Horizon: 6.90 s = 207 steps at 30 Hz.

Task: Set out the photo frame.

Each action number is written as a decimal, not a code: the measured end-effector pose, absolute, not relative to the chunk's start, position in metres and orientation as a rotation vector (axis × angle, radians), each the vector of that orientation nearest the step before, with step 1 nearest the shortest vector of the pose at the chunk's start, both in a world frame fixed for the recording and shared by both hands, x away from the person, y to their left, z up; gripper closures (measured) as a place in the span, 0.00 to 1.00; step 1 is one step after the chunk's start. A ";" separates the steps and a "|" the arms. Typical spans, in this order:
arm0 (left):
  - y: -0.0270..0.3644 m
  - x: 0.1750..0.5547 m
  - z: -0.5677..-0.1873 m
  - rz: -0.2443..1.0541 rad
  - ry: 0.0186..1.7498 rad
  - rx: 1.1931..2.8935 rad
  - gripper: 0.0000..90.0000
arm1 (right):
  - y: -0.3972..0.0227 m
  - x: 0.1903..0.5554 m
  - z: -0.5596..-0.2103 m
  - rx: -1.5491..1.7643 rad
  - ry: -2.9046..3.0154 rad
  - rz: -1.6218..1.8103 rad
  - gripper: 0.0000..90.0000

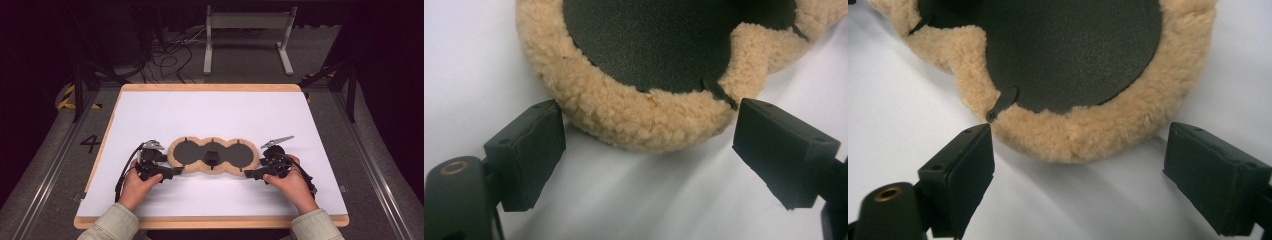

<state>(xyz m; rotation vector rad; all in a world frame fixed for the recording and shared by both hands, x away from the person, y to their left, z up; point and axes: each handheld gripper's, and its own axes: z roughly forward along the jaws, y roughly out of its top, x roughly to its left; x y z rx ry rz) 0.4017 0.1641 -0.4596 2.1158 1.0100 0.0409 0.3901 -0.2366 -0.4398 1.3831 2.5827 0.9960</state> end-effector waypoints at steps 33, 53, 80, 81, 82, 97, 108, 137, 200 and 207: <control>0.166 0.403 -0.454 -0.004 1.084 2.060 0.23 | -0.250 0.393 -0.441 1.618 2.471 1.169 0.39; 0.168 0.388 -0.438 0.168 1.071 1.976 0.46 | -0.249 0.382 -0.422 1.523 2.310 1.121 0.60; 0.165 0.383 -0.438 0.318 1.088 1.996 0.76 | -0.244 0.369 -0.413 1.377 2.203 1.020 0.77; 0.165 0.383 -0.438 0.329 1.094 1.999 0.77 | -0.244 0.369 -0.415 1.371 2.207 1.010 0.77; 0.165 0.383 -0.438 0.329 1.094 1.998 0.78 | -0.243 0.368 -0.417 1.370 2.210 0.996 0.77; 0.164 0.369 -0.437 0.351 1.057 2.056 0.80 | -0.242 0.351 -0.418 1.303 2.204 0.984 0.78; 0.161 0.357 -0.435 0.355 1.055 2.127 0.80 | -0.245 0.337 -0.416 1.267 2.238 0.992 0.79; 0.177 0.347 -0.427 0.165 1.052 2.133 0.88 | -0.258 0.328 -0.409 1.176 2.370 1.020 0.79; 0.137 0.350 -0.437 0.314 0.837 2.204 1.00 | -0.258 0.343 -0.403 1.009 2.301 0.974 1.00; 0.137 0.357 -0.438 0.302 0.863 2.184 0.98 | -0.258 0.340 -0.402 0.993 2.326 0.978 1.00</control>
